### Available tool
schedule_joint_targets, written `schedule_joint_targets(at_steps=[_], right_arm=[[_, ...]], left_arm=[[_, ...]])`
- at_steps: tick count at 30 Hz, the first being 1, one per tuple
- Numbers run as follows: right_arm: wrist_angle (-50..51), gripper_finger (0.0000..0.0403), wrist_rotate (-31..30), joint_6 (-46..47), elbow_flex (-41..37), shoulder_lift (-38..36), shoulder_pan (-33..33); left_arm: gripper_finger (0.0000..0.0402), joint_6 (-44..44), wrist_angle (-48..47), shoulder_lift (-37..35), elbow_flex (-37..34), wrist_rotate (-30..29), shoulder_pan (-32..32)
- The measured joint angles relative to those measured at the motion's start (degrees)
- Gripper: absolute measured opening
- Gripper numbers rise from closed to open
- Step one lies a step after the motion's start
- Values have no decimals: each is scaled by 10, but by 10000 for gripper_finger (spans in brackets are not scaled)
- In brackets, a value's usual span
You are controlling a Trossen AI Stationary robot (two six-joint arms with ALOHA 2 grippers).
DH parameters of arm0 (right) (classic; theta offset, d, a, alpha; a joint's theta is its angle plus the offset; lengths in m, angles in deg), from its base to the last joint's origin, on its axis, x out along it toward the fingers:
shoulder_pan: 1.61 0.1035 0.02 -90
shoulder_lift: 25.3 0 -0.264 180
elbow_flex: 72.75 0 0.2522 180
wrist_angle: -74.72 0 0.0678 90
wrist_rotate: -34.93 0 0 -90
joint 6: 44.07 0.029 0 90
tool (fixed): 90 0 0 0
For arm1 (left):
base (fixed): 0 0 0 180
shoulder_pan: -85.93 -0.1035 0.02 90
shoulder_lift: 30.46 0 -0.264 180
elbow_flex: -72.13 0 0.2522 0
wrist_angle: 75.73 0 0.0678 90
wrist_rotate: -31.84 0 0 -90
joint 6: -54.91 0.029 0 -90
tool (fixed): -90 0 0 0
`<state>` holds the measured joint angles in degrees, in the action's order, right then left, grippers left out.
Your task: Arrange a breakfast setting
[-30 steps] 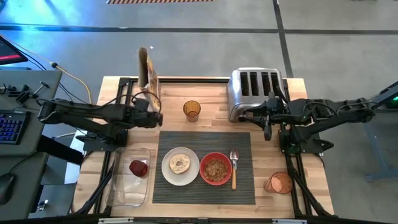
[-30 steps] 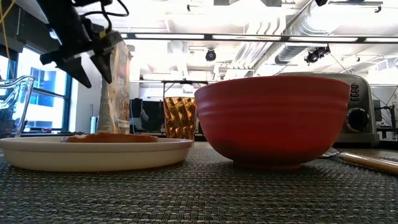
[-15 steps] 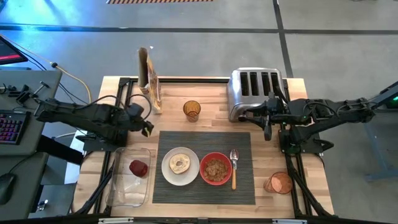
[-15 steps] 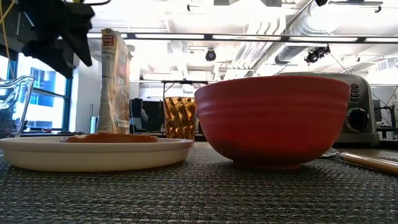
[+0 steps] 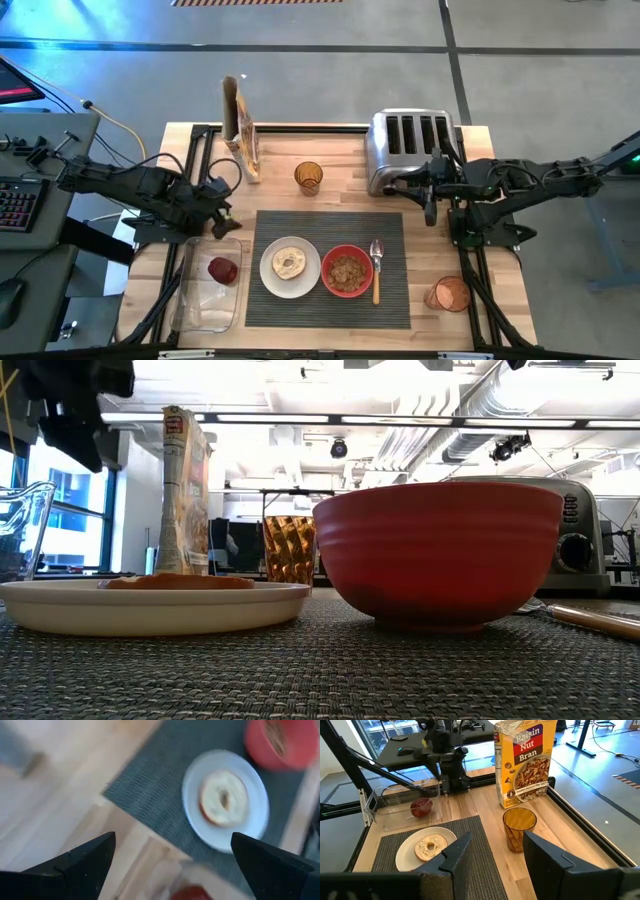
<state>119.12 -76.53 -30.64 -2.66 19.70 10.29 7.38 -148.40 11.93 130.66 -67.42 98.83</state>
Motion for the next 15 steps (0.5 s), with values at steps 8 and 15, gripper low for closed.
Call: schedule_joint_targets(at_steps=[8, 15], right_arm=[[0, 154, 0, 0, 0, 0, 0], [0, 154, 0, 0, 0, 0, 0]], left_arm=[[386, 137, 1, 0, 0, 135, 26], [386, 217, -7, 0, 10, 188, 61]])
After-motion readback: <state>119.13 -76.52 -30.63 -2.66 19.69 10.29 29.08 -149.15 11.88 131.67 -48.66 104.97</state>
